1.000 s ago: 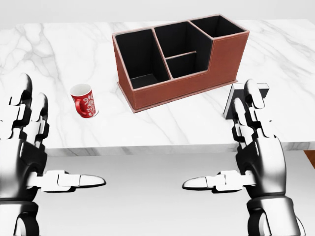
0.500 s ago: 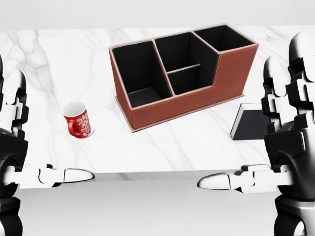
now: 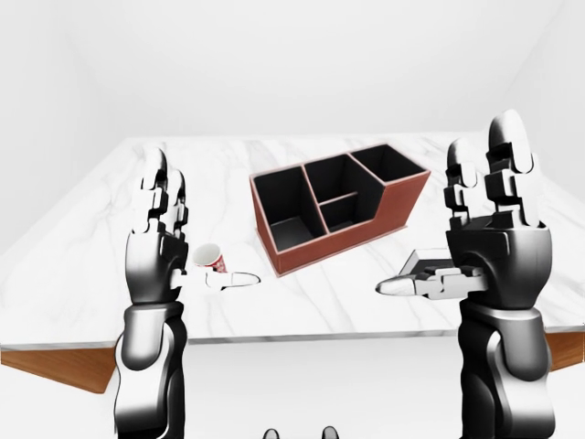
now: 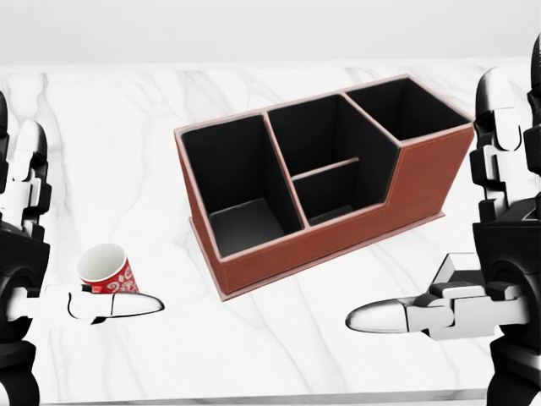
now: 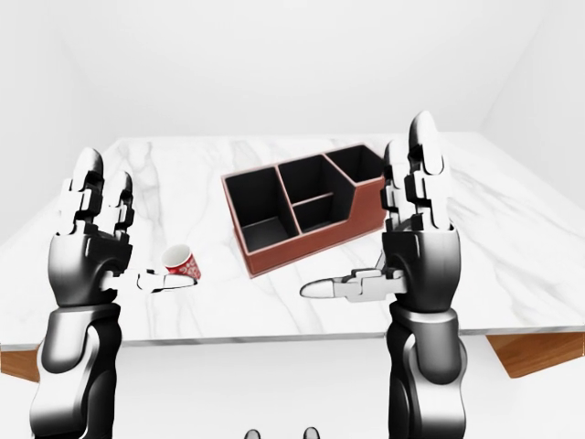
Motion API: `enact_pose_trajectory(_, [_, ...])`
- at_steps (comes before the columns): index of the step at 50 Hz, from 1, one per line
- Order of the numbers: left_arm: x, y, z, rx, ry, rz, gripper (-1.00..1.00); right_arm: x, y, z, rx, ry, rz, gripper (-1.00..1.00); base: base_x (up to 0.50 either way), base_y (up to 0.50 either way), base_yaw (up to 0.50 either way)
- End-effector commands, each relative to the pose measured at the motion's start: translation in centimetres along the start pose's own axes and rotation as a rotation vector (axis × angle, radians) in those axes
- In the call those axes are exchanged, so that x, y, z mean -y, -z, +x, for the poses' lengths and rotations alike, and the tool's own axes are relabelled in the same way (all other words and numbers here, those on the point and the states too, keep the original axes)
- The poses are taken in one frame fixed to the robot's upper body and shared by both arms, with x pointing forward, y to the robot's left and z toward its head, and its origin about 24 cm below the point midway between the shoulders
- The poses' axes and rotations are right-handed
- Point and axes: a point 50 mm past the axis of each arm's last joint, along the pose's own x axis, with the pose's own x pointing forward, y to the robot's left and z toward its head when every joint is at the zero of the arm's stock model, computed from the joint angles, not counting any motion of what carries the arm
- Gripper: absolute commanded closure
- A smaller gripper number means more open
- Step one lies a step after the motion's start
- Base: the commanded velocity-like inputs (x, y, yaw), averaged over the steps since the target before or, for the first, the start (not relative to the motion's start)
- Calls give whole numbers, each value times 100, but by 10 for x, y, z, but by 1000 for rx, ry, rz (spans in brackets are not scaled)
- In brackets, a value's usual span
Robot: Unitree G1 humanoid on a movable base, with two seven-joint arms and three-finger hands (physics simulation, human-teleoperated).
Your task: Pick up the book and place it in the back compartment of the caddy.
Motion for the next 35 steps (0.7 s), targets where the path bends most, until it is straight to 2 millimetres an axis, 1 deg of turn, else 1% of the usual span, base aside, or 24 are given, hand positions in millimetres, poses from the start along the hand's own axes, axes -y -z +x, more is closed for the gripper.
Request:
enact_pose_trajectory(1, [0,-1,0,4,1,1,-100,0,-2,0,7,1,-4,-100,50,0,0])
enact_pose_trajectory(9, [0,-1,0,4,-1,1,-100,1,0,0,1,8,-4,-100,37,0,0])
enact_pose_trajectory(19, [-1,-1,0,5,-2,1,-100,-2,1,1,-4,9,-39,-100,2,0,0])
enact_pose_trajectory(24, [-1,-3,0,11,-1,1,-100,-2,-2,-1,6,-14,-7,-100,4,0,0])
enact_pose_trajectory(35, [0,-5,0,21,0,2,-100,-2,-1,-1,1,-10,-19,-100,50,0,0])
